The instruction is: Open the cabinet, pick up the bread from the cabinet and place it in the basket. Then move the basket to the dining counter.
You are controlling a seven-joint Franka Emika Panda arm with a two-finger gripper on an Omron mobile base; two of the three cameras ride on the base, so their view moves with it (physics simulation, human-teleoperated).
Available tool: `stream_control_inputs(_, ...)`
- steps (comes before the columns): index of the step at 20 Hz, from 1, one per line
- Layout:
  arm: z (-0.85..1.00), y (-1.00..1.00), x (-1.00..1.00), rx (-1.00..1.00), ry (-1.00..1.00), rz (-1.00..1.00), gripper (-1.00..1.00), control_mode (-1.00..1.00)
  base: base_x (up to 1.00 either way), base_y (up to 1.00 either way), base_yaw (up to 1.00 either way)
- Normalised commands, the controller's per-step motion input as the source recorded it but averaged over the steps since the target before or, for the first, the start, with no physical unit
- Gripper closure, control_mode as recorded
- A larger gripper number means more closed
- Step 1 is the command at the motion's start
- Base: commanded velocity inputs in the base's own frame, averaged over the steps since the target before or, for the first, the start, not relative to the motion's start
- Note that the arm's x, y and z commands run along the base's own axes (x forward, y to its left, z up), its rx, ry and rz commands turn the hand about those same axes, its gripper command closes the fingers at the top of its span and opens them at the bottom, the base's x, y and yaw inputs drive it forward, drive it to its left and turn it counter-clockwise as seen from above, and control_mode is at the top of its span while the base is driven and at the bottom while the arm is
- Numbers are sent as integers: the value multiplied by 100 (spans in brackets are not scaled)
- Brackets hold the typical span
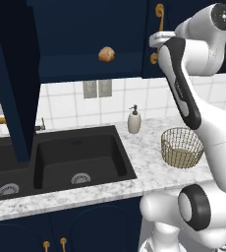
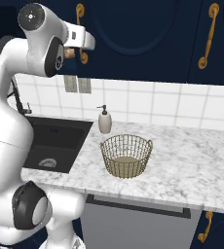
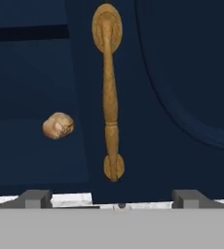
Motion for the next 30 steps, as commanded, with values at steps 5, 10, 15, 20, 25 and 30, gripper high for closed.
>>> stream_control_inputs(5,-1,-6,62,0,0,0,-100,-100,0,0,0)
stream_control_inputs(10,0,0,48,0,0,0,-100,-100,0,0,0)
stream_control_inputs(15,-1,2,54,0,0,0,-100,-100,0,0,0)
stream_control_inputs(20,-3,7,54,0,0,0,-100,-100,0,0,0)
stream_control_inputs(25,-7,4,45,0,0,0,100,-100,0,0,0)
stream_control_inputs(30,-3,0,30,0,0,0,100,-100,0,0,0)
